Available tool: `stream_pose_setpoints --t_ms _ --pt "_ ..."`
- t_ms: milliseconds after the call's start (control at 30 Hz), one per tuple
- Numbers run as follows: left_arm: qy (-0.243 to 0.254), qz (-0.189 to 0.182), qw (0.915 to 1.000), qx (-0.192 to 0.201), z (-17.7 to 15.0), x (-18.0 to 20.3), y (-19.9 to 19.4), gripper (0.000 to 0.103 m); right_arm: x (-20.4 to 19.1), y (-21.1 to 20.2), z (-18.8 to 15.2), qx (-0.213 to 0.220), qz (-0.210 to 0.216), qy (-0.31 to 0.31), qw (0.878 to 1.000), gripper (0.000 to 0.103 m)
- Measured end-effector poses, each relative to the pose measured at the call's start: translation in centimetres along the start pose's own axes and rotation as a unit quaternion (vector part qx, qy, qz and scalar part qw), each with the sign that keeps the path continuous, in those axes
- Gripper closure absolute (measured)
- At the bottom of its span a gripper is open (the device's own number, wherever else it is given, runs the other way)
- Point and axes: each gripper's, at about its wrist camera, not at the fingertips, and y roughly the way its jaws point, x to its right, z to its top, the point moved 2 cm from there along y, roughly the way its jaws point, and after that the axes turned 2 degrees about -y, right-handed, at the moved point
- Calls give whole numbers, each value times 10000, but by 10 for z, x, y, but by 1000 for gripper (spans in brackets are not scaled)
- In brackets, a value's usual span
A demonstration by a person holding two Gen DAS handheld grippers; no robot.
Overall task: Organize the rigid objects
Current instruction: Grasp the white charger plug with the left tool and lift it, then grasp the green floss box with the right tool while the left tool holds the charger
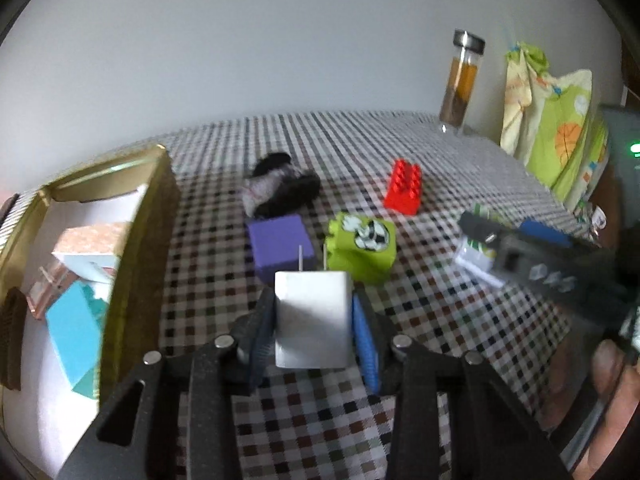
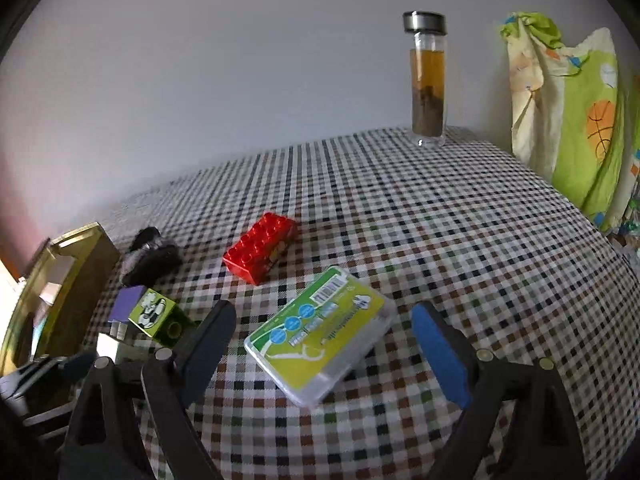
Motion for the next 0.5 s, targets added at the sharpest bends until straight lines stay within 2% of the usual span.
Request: stream_pose_setpoints --t_ms 167,300,333,367,400,467,500 --pt "38 258 9986 460 3 -1 -11 66 -12 13 2 -265 -270 -216 9991 12" --pt "106 418 9960 787 2 -3 -23 66 -12 26 0 -579 -320 -243 9975 12" --pt "115 427 9955 842 1 -4 -26 66 -13 31 -1 -718 -252 -253 9968 13" --pt "117 448 9948 911 1 -4 -28 66 -12 34 -2 -799 -213 -243 9963 20" --pt "123 458 9944 945 2 -2 -28 66 -12 32 -2 -763 -225 -244 9965 21" --pt "125 445 9938 1013 2 -3 -31 66 -13 30 -2 -714 -172 -265 9969 33" --pt "118 452 9935 1037 2 -3 -33 66 -12 30 -2 -708 -151 -259 9970 34"
